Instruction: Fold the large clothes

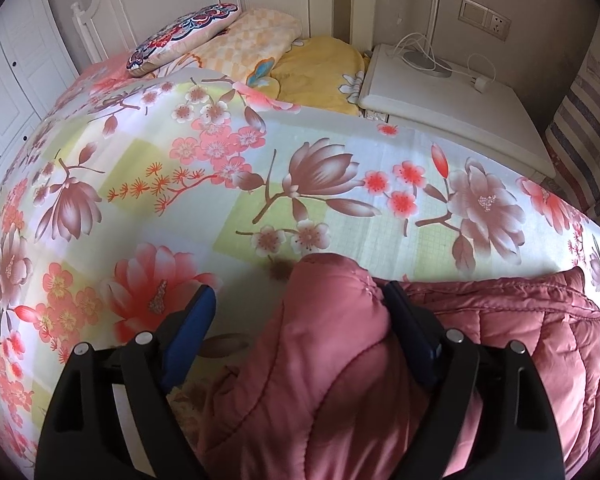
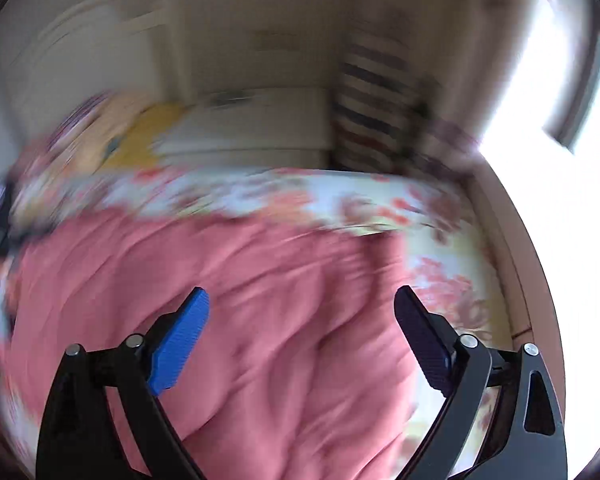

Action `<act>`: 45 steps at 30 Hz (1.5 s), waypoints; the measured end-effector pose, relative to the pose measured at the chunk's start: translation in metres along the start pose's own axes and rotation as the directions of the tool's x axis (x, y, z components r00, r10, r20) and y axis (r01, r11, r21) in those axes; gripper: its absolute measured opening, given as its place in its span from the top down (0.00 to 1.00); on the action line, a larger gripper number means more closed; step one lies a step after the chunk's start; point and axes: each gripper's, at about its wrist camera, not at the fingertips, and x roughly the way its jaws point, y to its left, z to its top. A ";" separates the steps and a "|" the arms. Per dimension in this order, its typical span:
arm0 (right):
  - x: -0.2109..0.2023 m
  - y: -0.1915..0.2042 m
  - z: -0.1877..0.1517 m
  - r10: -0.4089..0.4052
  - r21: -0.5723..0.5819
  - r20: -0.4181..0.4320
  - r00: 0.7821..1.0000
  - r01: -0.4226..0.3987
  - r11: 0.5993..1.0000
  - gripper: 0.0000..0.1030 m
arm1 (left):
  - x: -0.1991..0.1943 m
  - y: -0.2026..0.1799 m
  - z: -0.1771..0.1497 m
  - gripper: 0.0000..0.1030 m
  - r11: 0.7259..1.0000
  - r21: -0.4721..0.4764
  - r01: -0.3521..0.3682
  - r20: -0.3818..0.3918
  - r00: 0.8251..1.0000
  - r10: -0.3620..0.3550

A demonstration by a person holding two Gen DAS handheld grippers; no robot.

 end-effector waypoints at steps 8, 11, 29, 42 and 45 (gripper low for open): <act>0.046 0.001 -0.018 -0.022 -0.007 -0.126 0.992 0.021 1.000 0.12 | -0.005 0.003 -0.002 0.18 1.000 -0.006 0.018 -0.012 1.000 -0.018; -0.005 0.011 -0.026 0.022 -0.094 -0.041 0.999 -0.026 0.995 0.12 | -0.005 0.006 -0.004 0.18 1.000 -0.012 0.025 -0.012 1.000 -0.025; -0.013 -0.038 -0.116 -0.070 -0.186 -0.159 0.985 0.040 0.982 0.07 | -0.002 0.006 -0.007 0.18 0.999 -0.011 0.052 -0.013 0.999 -0.052; -0.079 -0.023 -0.096 -0.026 -0.090 0.043 0.999 0.030 0.996 0.07 | -0.112 0.001 -0.023 0.18 0.980 0.109 0.167 0.171 0.968 -0.184; -0.071 -0.002 -0.076 0.180 -0.129 0.054 0.982 -0.172 0.977 0.07 | -0.147 -0.023 -0.051 0.18 0.941 0.201 0.272 0.140 0.943 -0.302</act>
